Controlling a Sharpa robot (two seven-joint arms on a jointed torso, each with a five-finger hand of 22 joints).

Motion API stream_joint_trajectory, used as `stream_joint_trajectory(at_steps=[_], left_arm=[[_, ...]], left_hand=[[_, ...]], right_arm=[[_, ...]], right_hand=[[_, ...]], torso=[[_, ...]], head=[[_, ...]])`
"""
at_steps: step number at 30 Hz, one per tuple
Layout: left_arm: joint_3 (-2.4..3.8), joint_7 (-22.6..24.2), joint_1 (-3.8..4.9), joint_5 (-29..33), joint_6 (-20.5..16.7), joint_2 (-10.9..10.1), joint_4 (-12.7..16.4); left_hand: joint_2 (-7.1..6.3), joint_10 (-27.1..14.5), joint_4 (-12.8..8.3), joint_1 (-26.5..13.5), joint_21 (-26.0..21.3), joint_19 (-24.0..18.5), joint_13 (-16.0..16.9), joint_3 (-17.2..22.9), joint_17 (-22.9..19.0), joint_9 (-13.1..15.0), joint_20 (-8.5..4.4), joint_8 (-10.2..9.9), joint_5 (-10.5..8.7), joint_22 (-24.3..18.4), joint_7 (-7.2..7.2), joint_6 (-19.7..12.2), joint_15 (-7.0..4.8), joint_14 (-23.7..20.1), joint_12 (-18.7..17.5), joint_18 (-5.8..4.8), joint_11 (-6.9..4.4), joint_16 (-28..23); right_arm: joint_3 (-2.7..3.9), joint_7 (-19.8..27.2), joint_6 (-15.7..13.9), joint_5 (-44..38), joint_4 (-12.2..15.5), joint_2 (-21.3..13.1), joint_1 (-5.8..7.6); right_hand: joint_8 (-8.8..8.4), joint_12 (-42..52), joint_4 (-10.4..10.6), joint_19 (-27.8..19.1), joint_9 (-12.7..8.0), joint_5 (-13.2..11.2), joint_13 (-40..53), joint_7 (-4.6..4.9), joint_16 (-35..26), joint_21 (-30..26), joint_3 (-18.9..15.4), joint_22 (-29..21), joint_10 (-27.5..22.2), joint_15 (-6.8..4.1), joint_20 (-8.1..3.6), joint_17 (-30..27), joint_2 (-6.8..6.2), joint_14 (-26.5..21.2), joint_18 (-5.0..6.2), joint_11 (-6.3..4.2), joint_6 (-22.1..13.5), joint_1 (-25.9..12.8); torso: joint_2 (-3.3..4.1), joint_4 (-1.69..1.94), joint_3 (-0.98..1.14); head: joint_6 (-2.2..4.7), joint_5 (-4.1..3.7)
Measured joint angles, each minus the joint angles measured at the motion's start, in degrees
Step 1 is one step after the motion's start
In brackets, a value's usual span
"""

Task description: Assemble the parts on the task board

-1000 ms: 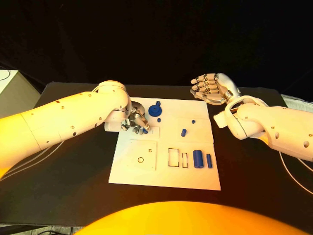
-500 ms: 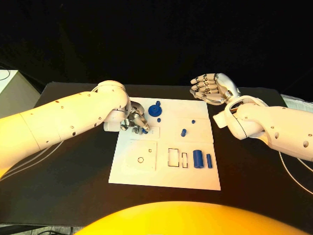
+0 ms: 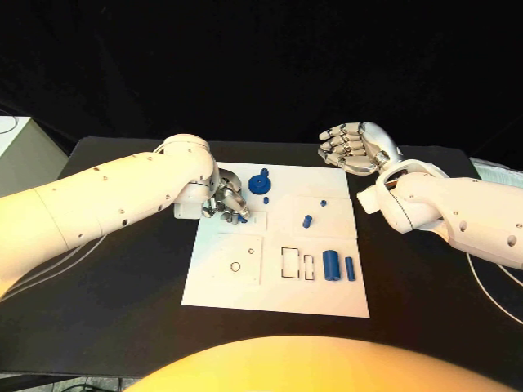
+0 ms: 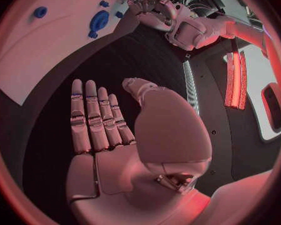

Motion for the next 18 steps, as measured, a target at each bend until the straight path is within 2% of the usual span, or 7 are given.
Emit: stream_joint_trajectory(at_steps=[18], left_arm=[[0.01, -0.1, -0.03, 0.1, 0.0, 0.9, -0.8]], left_hand=[[0.0, 0.0, 0.0, 0.0, 0.0, 0.0, -0.1, 0.0, 0.0, 0.1, 0.0, 0.0, -0.13, 0.0, -0.11, 0.1, 0.0, 0.0, 0.0, 0.0, 0.02, 0.0]], right_arm=[[0.0, 0.0, 0.0, 0.0, 0.1, 0.0, 0.0]], right_hand=[[0.0, 0.0, 0.0, 0.0, -0.1, 0.0, -0.1, 0.0, 0.0, 0.0, 0.0, -0.2, 0.0, 0.0, 0.0, -0.1, 0.0, 0.0, 0.0, 0.0, 0.0, 0.0]], torso=[[0.03, -0.04, 0.06]], head=[[0.0, 0.04]])
